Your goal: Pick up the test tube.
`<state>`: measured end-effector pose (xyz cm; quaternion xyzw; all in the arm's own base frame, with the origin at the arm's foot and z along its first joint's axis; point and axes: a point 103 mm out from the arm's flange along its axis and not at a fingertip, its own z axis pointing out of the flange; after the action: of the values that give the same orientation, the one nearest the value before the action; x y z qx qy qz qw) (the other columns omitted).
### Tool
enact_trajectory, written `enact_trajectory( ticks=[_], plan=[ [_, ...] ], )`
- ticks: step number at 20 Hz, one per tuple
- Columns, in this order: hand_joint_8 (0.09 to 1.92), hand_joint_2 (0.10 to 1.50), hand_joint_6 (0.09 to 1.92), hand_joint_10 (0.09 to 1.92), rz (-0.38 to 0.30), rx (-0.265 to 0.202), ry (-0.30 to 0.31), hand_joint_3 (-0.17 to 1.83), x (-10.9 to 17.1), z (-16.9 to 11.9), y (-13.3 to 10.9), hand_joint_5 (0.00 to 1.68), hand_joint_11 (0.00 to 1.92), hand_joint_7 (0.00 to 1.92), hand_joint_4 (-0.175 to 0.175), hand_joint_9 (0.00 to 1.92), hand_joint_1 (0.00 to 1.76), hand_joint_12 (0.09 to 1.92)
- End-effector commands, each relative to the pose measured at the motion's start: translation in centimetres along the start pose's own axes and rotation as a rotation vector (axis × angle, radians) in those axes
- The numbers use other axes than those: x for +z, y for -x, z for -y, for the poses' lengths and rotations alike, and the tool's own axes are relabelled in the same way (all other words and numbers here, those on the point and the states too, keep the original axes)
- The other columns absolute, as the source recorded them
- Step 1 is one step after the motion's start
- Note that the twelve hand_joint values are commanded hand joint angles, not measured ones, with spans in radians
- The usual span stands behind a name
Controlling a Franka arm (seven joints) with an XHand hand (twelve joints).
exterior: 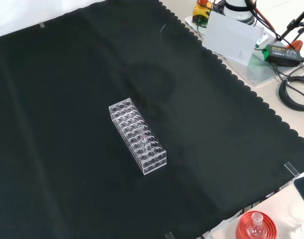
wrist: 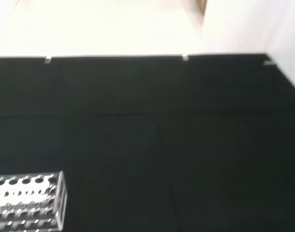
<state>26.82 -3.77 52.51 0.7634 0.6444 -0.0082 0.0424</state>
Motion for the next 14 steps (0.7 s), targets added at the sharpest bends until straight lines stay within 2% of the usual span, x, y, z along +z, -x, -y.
enact_trajectory(
  ticks=[1,10,14],
  plan=[
    [0.64,1.0,0.09,0.09,0.05,0.101,0.054,-0.11,-2.6,4.1,4.1,0.0,0.0,0.03,0.05,0.34,0.53,1.28],
    [0.64,1.0,0.09,0.09,0.012,0.053,0.045,-0.11,-3.1,1.5,3.1,0.0,0.0,0.03,0.05,0.34,0.53,1.28],
    [0.65,0.99,0.09,0.09,-0.075,0.029,0.02,-0.11,-2.4,-0.6,2.3,0.0,0.0,0.03,0.049,0.34,0.53,1.28]
  ],
)
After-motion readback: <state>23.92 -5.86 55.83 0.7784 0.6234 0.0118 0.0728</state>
